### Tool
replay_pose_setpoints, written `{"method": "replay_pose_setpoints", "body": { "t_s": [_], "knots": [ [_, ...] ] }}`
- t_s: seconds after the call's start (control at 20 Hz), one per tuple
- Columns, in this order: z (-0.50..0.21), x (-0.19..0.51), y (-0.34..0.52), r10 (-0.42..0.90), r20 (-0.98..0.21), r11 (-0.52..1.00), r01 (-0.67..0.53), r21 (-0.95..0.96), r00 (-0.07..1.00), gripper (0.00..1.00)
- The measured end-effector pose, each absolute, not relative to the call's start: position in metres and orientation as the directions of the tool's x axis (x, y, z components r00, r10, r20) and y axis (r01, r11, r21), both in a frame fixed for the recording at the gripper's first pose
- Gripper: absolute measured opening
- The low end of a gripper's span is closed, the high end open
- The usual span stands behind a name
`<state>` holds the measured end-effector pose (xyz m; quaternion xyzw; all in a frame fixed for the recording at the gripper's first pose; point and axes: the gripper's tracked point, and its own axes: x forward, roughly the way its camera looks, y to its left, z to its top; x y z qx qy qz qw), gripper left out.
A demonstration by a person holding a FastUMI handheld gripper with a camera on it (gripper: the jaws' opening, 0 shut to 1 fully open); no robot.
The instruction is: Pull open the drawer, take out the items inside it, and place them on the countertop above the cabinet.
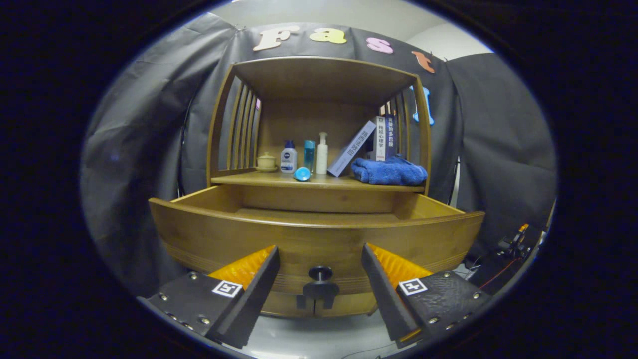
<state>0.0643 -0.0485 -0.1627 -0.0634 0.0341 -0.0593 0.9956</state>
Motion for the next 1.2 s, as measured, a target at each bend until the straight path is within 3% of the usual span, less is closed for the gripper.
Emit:
{"method": "replay_pose_setpoints", "body": {
  "t_s": [0.05, 0.25, 0.45, 0.7, 1.2],
  "knots": [
    [-0.170, 0.068, -0.047, -0.113, -0.087, 0.986, 0.101, -0.131, 0.990, 0.99],
    [-0.166, 0.071, -0.042, -0.106, -0.010, 0.988, 0.104, -0.111, 0.994, 0.99],
    [-0.173, 0.081, -0.034, -0.077, -0.038, 0.992, 0.072, -0.103, 0.996, 0.99],
    [-0.182, 0.115, -0.030, -0.103, -0.037, 0.962, 0.091, -0.257, 0.994, 0.99],
    [-0.179, 0.159, -0.028, -0.104, 0.008, 0.973, 0.103, -0.205, 0.995, 1.00]
  ]
}}
